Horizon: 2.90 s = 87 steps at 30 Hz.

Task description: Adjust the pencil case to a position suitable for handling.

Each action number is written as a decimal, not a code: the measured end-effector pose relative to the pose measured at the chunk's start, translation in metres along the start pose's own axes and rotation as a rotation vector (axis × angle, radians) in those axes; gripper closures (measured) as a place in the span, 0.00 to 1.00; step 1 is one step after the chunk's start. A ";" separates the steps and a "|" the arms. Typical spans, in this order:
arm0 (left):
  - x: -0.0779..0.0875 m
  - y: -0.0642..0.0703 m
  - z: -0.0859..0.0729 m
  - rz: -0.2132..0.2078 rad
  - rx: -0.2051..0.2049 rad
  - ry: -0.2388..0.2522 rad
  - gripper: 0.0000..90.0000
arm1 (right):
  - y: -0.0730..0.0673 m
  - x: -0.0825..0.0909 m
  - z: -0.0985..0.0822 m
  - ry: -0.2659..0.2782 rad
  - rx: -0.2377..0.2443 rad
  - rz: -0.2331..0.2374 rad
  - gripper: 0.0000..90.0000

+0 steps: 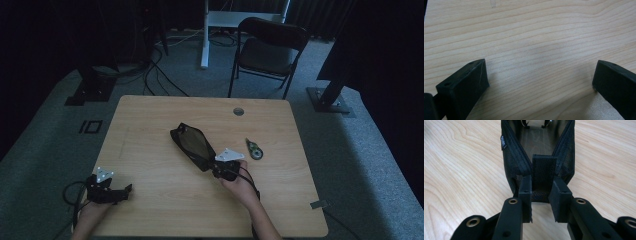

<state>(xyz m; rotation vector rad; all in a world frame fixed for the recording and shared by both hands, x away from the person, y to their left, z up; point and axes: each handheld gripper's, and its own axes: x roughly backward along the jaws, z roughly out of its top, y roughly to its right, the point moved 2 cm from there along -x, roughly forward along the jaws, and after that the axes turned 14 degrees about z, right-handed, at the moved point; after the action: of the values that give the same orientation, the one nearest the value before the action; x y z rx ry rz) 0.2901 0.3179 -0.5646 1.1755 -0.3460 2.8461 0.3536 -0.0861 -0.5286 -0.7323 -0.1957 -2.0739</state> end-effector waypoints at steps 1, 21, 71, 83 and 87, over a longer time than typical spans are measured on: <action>0.000 0.000 0.000 0.000 0.000 0.000 0.00 | 0.000 0.002 -0.001 0.001 -0.002 -0.003 0.81; 0.000 0.000 0.000 0.000 0.000 0.000 0.00 | 0.011 0.045 -0.033 0.033 -0.052 -0.066 0.81; 0.000 0.000 0.000 0.000 0.000 0.000 0.00 | -0.014 0.124 -0.077 0.085 -0.091 -0.144 0.68; 0.000 0.000 0.000 0.000 0.000 0.000 0.00 | 0.014 0.154 -0.059 0.157 -0.099 -0.223 0.57; 0.000 0.000 0.000 0.000 0.000 0.000 0.00 | 0.036 0.155 -0.061 0.145 -0.120 -0.269 0.56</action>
<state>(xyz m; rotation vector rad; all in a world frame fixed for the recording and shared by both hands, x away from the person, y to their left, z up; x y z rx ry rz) 0.2901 0.3179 -0.5646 1.1756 -0.3460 2.8462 0.2915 -0.2415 -0.4947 -0.6516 -0.0918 -2.4026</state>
